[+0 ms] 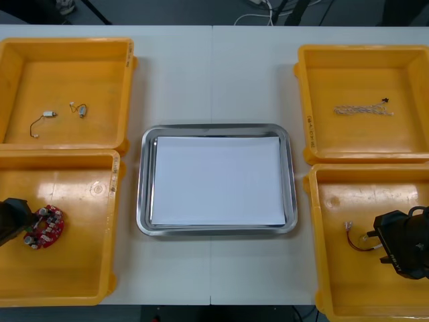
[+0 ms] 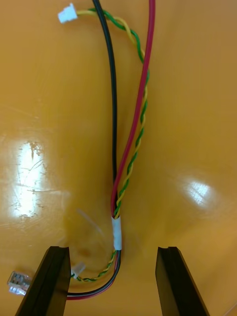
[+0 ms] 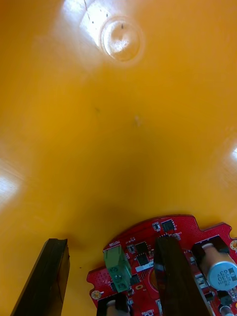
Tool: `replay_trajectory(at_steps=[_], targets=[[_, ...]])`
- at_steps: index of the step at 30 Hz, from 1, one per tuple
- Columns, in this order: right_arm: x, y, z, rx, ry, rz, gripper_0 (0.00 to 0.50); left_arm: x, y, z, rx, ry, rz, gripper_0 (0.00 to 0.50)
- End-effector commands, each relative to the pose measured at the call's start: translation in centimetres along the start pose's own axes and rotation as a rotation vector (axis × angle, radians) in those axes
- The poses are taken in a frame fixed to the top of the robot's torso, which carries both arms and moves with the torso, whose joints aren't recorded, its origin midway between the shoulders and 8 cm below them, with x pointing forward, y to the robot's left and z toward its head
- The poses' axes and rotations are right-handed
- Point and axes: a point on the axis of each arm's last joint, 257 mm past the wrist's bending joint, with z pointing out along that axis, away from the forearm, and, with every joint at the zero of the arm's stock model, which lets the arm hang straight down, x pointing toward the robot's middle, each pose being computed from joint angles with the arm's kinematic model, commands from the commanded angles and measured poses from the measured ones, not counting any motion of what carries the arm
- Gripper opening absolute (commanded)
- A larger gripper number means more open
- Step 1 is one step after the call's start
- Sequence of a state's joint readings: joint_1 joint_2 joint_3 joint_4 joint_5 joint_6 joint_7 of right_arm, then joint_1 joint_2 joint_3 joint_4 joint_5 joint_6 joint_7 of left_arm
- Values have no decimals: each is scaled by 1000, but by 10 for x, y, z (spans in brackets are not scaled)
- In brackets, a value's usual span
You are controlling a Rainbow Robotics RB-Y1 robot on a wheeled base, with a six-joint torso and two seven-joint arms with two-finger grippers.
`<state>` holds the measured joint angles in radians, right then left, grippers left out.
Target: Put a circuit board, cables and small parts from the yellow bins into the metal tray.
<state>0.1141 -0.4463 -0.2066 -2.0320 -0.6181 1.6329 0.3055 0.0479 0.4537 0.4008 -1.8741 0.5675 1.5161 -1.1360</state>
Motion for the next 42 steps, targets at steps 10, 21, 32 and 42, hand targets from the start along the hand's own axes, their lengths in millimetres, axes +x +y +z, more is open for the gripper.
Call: replay_trajectory(at_steps=[10, 21, 32, 42], targets=[[6, -8, 6, 6, 7, 30, 500, 19, 9, 8, -22, 24, -1, 500], [0, -6, 13, -8, -4, 31, 500, 20, 11, 8, -27, 24, 8, 0], [3, -10, 20, 9, -1, 21, 500, 17, 12, 6, -23, 19, 3, 0], [4, -12, 22, 12, -4, 9, 500, 4, 14, -11, -32, 34, 16, 0]])
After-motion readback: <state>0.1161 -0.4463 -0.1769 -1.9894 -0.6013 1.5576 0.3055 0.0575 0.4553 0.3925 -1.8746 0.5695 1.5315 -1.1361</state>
